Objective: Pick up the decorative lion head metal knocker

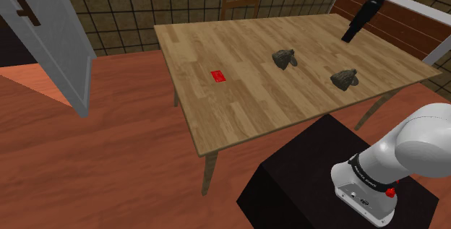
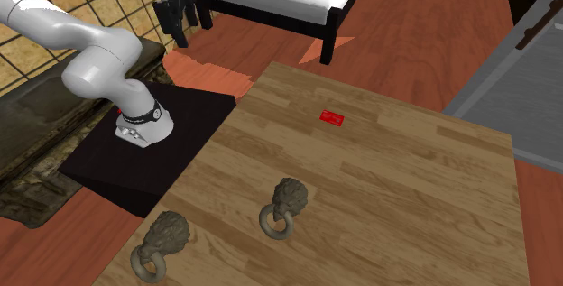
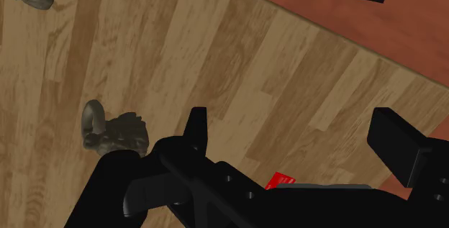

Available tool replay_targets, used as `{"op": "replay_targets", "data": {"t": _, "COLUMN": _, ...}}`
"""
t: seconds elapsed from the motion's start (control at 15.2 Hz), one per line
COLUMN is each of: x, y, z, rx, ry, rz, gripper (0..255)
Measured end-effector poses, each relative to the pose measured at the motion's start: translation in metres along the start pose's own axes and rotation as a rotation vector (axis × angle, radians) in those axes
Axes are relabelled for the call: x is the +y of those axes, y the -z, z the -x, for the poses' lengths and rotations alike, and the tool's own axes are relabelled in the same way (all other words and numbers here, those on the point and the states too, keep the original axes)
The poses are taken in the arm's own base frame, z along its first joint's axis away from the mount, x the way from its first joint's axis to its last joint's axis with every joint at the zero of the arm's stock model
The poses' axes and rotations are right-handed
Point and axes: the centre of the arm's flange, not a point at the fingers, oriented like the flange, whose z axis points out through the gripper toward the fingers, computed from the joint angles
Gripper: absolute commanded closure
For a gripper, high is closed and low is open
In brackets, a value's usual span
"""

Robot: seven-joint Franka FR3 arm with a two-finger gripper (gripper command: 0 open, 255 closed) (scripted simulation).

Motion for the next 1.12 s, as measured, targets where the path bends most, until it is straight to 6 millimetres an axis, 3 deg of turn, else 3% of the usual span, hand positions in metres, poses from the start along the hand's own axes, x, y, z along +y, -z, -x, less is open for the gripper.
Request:
{"op": "replay_targets", "data": {"t": 0.2, "x": 0.014, "y": -0.010, "z": -0.002, "rx": -0.003, "ry": 0.031, "rz": -0.002, "gripper": 0}}
{"op": "replay_targets", "data": {"t": 0.66, "x": 0.083, "y": -0.064, "z": -0.030, "rx": -0.021, "ry": 0.212, "rz": -0.011, "gripper": 0}}
{"op": "replay_targets", "data": {"t": 1.12, "x": 0.146, "y": -0.114, "z": -0.074, "rx": -0.038, "ry": 0.403, "rz": -0.019, "gripper": 0}}
